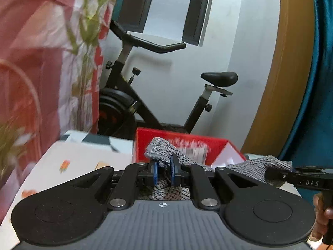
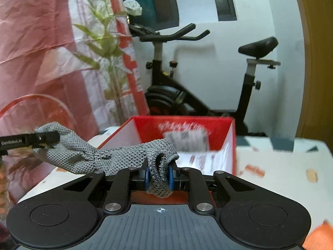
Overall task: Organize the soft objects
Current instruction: 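Carry the grey sock with the right gripper over the red box, then open the right gripper to drop the grey sock into the box, then lower the right gripper onto the black eye mask and close it, then lift the black eye mask with the right gripper over the red box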
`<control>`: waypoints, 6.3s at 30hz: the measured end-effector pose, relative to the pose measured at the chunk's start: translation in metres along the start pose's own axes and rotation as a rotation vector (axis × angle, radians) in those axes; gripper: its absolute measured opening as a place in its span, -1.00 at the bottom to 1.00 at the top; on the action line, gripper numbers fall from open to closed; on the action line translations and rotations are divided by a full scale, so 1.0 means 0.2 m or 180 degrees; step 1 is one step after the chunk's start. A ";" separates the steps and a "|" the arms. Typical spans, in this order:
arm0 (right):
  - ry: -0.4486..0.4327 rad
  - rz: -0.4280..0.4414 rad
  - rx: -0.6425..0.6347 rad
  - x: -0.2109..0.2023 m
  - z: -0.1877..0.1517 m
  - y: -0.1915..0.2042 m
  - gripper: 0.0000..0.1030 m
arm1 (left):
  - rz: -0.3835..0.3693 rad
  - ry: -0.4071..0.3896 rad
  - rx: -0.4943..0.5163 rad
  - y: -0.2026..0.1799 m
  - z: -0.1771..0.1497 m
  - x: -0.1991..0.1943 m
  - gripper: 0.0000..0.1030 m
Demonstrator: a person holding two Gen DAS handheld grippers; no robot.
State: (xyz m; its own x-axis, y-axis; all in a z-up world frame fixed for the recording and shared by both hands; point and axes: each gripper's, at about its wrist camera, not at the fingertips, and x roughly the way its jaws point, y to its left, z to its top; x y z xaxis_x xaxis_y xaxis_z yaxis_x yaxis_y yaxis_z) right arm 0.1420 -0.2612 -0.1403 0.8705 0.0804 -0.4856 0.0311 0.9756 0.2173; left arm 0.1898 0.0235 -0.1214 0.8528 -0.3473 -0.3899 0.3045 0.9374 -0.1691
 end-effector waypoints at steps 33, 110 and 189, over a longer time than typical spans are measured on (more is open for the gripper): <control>0.1249 -0.0581 -0.0420 0.73 0.02 -0.13 -0.39 | -0.0098 0.1146 0.0527 -0.10 -0.01 0.75 -0.15; 0.0382 -0.0405 0.0576 0.10 -0.75 -0.05 -0.83 | -0.0186 0.1213 -0.0166 0.02 -0.68 0.26 -0.10; 0.0738 -0.0460 -0.0123 0.78 -0.03 -0.17 -0.86 | 0.0010 0.1080 0.0539 -0.12 -0.07 0.85 -0.84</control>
State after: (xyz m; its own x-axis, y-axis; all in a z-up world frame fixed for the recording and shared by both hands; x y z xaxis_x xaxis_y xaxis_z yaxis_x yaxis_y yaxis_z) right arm 0.2739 -0.2807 -0.2295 0.7225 -0.0200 -0.6911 0.1242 0.9871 0.1013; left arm 0.3222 -0.0577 -0.1959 0.6736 -0.3065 -0.6726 0.3921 0.9195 -0.0264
